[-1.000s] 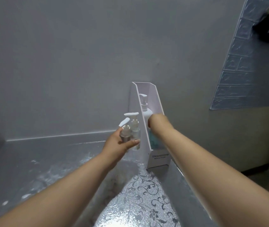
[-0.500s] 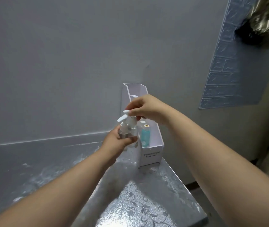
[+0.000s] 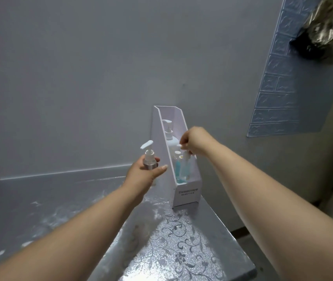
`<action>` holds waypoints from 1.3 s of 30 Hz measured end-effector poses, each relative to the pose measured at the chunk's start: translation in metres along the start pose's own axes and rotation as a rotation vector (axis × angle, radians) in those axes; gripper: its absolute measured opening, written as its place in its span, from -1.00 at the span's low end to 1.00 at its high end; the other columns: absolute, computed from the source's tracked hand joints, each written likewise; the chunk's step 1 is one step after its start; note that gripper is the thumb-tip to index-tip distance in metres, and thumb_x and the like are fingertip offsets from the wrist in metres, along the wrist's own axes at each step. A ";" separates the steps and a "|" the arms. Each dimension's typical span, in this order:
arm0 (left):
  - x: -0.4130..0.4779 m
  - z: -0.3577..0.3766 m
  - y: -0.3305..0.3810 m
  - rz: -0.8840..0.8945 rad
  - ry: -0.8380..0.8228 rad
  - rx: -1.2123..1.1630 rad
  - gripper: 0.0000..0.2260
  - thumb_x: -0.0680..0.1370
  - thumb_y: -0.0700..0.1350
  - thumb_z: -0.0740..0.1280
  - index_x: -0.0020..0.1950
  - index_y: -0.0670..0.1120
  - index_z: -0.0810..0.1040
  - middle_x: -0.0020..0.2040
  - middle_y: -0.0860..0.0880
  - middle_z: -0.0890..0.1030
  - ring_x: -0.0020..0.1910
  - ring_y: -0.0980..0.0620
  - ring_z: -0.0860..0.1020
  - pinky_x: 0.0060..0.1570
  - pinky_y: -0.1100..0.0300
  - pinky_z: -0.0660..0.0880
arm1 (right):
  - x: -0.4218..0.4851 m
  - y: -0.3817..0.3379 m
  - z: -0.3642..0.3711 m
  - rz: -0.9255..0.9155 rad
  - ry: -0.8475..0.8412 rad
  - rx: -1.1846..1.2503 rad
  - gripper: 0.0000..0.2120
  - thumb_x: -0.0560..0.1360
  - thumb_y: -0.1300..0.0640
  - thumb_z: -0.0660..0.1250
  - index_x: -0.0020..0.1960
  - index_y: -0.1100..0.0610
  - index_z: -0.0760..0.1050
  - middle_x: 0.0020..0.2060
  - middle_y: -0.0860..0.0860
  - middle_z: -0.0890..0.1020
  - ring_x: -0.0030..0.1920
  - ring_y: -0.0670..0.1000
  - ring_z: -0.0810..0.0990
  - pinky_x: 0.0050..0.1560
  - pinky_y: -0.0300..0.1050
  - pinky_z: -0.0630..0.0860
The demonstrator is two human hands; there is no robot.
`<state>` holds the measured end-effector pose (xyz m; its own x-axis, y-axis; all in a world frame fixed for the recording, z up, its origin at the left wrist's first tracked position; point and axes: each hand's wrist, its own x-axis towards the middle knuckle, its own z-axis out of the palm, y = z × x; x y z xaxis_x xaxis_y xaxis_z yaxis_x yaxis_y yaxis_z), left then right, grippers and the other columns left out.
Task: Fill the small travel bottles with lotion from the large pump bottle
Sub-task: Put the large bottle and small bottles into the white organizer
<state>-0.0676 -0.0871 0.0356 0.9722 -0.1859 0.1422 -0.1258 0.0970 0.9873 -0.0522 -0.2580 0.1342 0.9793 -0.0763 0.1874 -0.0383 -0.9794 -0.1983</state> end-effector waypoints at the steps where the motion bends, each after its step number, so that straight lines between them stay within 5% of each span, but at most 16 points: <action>1: 0.000 -0.001 0.000 -0.008 -0.008 -0.009 -0.72 0.44 -0.18 0.50 0.09 -0.09 0.52 -0.03 -0.05 0.57 -0.03 -0.01 0.54 -0.20 0.16 0.39 | 0.004 0.002 0.011 0.017 -0.032 -0.045 -0.79 0.50 0.18 0.35 0.10 0.17 0.64 -0.02 0.14 0.67 -0.07 0.10 0.65 0.08 -0.15 0.57; 7: -0.006 -0.004 -0.001 -0.028 -0.110 -0.001 -0.79 0.47 -0.21 0.46 0.03 -0.06 0.51 -0.09 -0.07 0.55 -0.07 -0.04 0.50 -0.14 0.11 0.37 | 0.009 0.007 0.027 0.078 -0.056 -0.047 -0.74 0.47 0.18 0.38 0.15 0.05 0.62 0.15 0.07 0.62 0.07 0.13 0.64 0.16 -0.10 0.56; 10: -0.008 -0.003 -0.002 -0.058 -0.152 0.007 -0.79 0.47 -0.20 0.47 0.02 -0.05 0.50 -0.10 -0.04 0.54 -0.07 -0.02 0.50 -0.12 0.11 0.41 | 0.002 0.002 0.011 0.040 -0.033 -0.011 -0.55 0.45 0.23 0.41 0.32 0.05 0.50 0.24 0.05 0.56 0.12 0.11 0.62 0.19 -0.06 0.55; 12: -0.008 0.000 -0.001 -0.076 -0.174 0.018 -0.77 0.46 -0.21 0.47 0.04 -0.07 0.50 -0.11 -0.03 0.54 -0.10 0.00 0.49 -0.11 0.12 0.43 | -0.008 -0.007 -0.008 -0.039 0.035 0.099 -0.52 0.46 0.29 0.35 0.35 0.05 0.46 0.24 0.03 0.57 -0.07 0.04 0.65 0.09 -0.14 0.57; 14: -0.007 0.005 0.002 -0.097 -0.196 0.040 -0.76 0.46 -0.22 0.48 0.06 -0.08 0.50 -0.12 -0.02 0.54 -0.12 0.02 0.50 -0.10 0.11 0.44 | -0.024 -0.018 -0.030 -0.157 -0.013 0.308 -0.52 0.45 0.35 0.31 0.32 0.03 0.50 0.16 -0.02 0.61 -0.30 -0.07 0.57 -0.15 -0.25 0.53; 18: -0.006 0.014 0.008 -0.146 -0.217 0.042 -0.79 0.45 -0.23 0.48 0.00 -0.04 0.54 -0.09 -0.01 0.58 -0.07 0.01 0.51 -0.06 0.07 0.48 | -0.049 -0.037 -0.055 -0.313 -0.268 0.345 -0.64 0.45 0.28 0.39 0.21 0.03 0.58 -0.01 -0.08 0.65 -0.26 -0.16 0.55 -0.21 -0.30 0.47; 24: -0.010 0.022 0.012 -0.132 -0.270 0.007 -0.78 0.46 -0.26 0.46 0.02 -0.02 0.54 -0.06 -0.01 0.59 -0.04 0.02 0.52 0.00 0.03 0.47 | -0.052 -0.043 -0.047 -0.349 -0.169 0.133 -0.80 0.40 0.18 0.48 0.03 0.07 0.66 -0.39 -0.12 0.58 -0.47 -0.21 0.47 -0.42 -0.48 0.40; 31: -0.008 0.027 0.010 -0.103 -0.224 -0.098 -0.43 0.36 -0.38 0.51 0.30 -0.11 0.44 0.18 -0.16 0.51 0.21 -0.11 0.52 0.24 0.02 0.51 | -0.046 -0.020 -0.070 -0.227 0.009 0.003 -0.88 0.37 0.23 0.47 -0.09 0.15 0.68 -0.54 -0.11 0.49 -0.65 -0.26 0.43 -0.54 -0.45 0.36; 36: -0.009 0.019 0.005 -0.105 -0.159 -0.081 -0.52 0.40 -0.35 0.49 0.25 -0.11 0.46 0.16 -0.17 0.48 0.12 -0.05 0.53 0.20 0.10 0.50 | -0.036 -0.005 -0.048 -0.127 0.009 -0.142 -0.82 0.39 0.20 0.46 -0.01 0.14 0.67 -0.48 -0.08 0.51 -0.43 -0.06 0.50 -0.36 -0.32 0.40; 39: -0.008 0.015 0.001 -0.129 -0.135 -0.060 -0.55 0.42 -0.33 0.48 0.26 -0.12 0.47 0.16 -0.16 0.49 0.12 -0.04 0.52 0.21 0.08 0.50 | -0.030 0.005 -0.022 -0.076 -0.029 -0.215 -0.78 0.38 0.19 0.48 0.03 0.13 0.67 -0.17 0.01 0.68 -0.11 0.05 0.63 -0.04 -0.18 0.55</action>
<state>-0.0787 -0.1004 0.0368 0.9437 -0.3299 0.0268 0.0143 0.1215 0.9925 -0.0863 -0.2642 0.1490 0.9863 0.0013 0.1652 -0.0029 -0.9997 0.0257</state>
